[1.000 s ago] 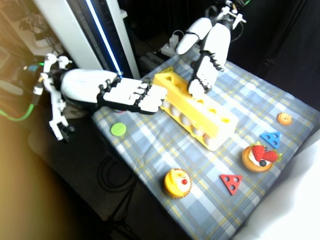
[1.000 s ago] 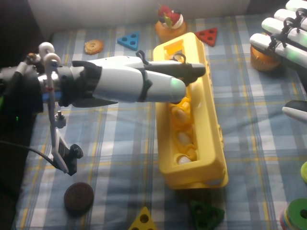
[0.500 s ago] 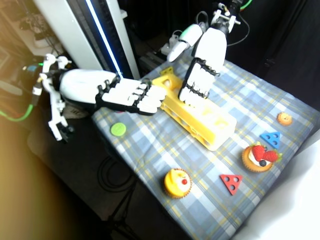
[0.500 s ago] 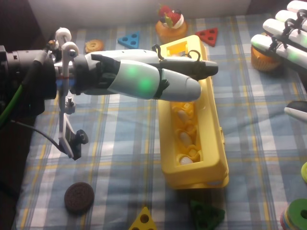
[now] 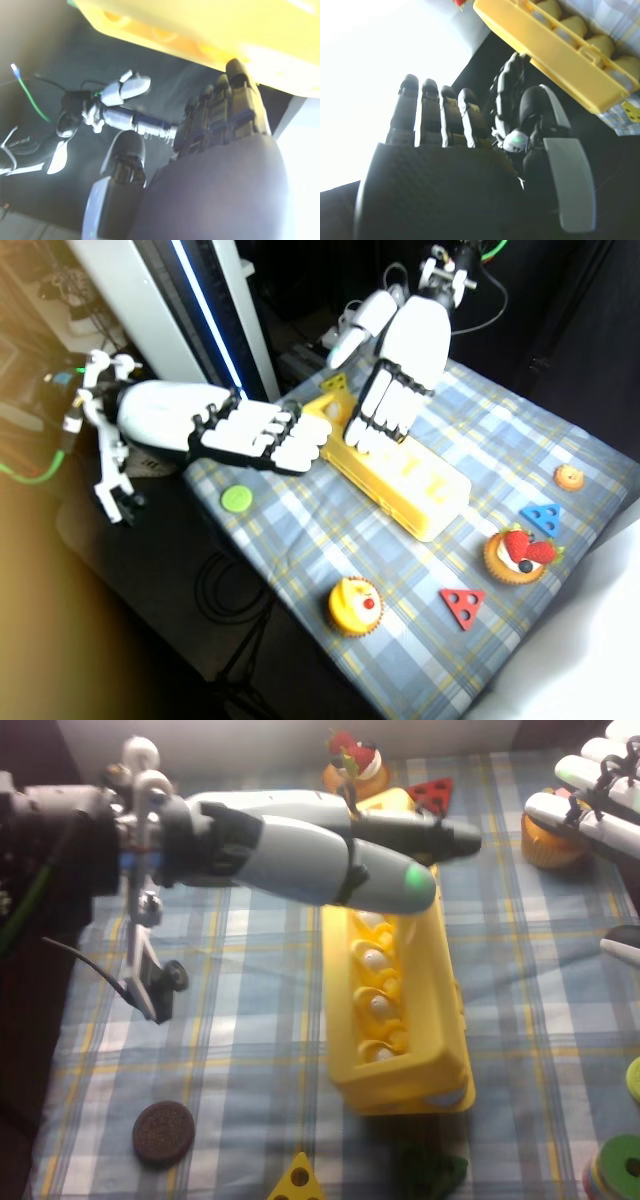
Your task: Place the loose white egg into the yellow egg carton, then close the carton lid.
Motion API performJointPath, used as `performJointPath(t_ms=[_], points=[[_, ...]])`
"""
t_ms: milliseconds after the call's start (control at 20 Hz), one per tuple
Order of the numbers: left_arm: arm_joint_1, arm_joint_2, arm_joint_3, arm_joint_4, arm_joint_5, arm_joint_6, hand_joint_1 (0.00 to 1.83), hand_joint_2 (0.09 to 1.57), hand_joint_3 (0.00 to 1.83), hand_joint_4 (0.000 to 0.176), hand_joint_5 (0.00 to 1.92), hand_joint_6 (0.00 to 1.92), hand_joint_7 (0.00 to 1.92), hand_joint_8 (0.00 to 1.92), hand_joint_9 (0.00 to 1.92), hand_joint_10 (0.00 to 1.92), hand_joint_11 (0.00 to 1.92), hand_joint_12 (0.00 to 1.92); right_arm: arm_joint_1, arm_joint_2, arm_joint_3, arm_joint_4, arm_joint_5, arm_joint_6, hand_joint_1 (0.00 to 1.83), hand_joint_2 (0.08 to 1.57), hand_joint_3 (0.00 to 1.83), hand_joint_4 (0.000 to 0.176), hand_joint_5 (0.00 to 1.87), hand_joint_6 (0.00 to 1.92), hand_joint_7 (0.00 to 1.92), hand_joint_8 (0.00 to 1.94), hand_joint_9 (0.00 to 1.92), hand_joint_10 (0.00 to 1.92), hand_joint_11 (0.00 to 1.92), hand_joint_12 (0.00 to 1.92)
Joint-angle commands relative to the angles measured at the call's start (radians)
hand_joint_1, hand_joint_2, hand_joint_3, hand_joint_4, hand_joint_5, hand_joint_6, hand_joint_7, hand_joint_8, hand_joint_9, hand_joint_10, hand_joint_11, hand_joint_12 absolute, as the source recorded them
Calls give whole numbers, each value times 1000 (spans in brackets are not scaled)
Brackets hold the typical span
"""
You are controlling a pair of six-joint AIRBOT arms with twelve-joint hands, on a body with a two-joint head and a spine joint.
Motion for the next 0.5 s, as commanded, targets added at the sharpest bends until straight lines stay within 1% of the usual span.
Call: performJointPath(t_ms=[0,50,100,150,200,250,300,400,450], points=[[-15,19,-17,-80,-45,45,0,1375,0,0,31,2,0,0,0,0,0,29,0,12,-3,-8,150,-3,375,1335,0,39,0,0,0,0,0,0,0,0],[-30,47,-40,-104,-48,91,0,1381,3,0,49,8,16,6,0,0,12,21,-7,19,-8,-7,168,-3,361,1337,0,39,0,0,0,0,0,0,0,0],[-41,64,-53,-114,-49,111,0,1393,8,0,21,1,2,0,0,0,2,3,-14,26,-13,-6,181,-3,325,1339,0,45,0,0,0,0,0,0,0,0],[-50,85,-68,-135,-49,148,0,1400,11,0,3,0,0,0,0,0,0,0,-24,35,-20,-5,201,-3,331,1342,0,32,0,0,0,0,0,0,0,0],[-57,110,-84,-166,-48,192,0,1401,11,0,2,0,0,0,0,0,0,0,-32,42,-25,-4,217,-3,326,1336,0,58,0,0,0,0,0,0,0,0],[-59,142,-103,-233,-48,267,0,1403,11,0,30,13,0,0,0,0,0,0,-38,49,-30,-3,235,-3,339,1342,0,71,0,0,0,0,0,0,0,0],[-58,163,-115,-287,-48,321,0,1407,12,0,7,2,0,0,0,0,0,0,-42,53,-32,-1,246,-3,396,1348,2,80,0,0,0,0,0,0,0,0],[-51,211,-139,-449,-57,482,0,1432,20,0,14,6,10,4,0,0,6,3,-53,59,-37,8,275,-3,488,1343,0,73,0,0,0,0,0,0,0,0],[-39,228,-142,-542,-72,566,0,1442,22,0,32,13,11,4,0,0,0,0,-63,60,-38,17,295,-3,515,1332,0,76,0,0,0,0,0,0,0,0]])
